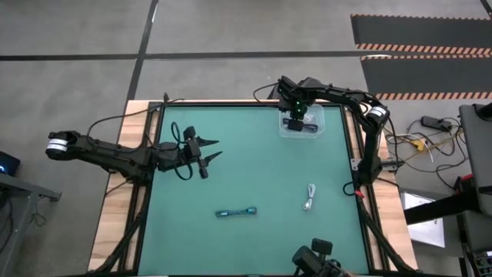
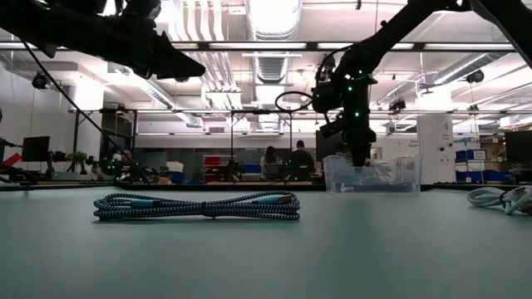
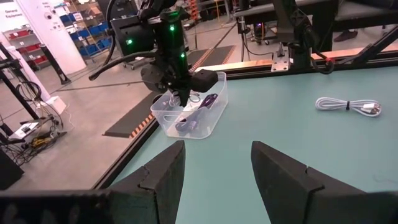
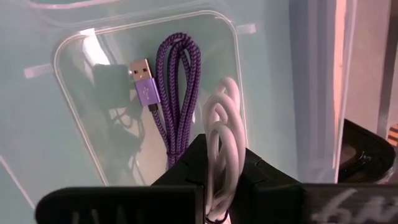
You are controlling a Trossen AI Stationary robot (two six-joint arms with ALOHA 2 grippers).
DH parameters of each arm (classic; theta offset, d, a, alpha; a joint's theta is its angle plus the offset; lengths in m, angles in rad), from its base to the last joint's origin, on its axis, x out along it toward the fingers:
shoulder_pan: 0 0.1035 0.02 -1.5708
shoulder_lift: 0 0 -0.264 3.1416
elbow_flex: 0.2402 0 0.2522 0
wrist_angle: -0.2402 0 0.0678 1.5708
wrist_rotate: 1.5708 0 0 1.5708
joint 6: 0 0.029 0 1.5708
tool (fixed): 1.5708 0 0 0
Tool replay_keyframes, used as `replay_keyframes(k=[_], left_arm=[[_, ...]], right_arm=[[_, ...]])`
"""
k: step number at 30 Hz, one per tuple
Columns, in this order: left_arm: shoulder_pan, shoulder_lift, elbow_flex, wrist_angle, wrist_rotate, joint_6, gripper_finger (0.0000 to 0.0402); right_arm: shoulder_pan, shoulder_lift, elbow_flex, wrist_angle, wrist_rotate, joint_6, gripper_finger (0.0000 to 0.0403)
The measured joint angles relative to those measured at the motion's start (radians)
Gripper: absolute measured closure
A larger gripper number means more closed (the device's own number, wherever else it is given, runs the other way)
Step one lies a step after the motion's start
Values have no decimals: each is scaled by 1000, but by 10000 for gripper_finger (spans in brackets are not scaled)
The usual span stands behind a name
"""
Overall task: Pick and place USB-C Cables
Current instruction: Put the white charger cable into the transparent bin, then put the blue charger cable into the transparent bin
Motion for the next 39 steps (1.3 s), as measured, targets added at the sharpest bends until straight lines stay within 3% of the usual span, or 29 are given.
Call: replay_keyframes(k=[17, 39], left_arm=[[0, 0, 0, 0, 0, 0, 233], [0, 0, 0, 0, 0, 0, 233]], right_arm=[[0, 0, 0, -1, 0, -6, 376], [0, -1, 0, -1, 1, 29, 303]])
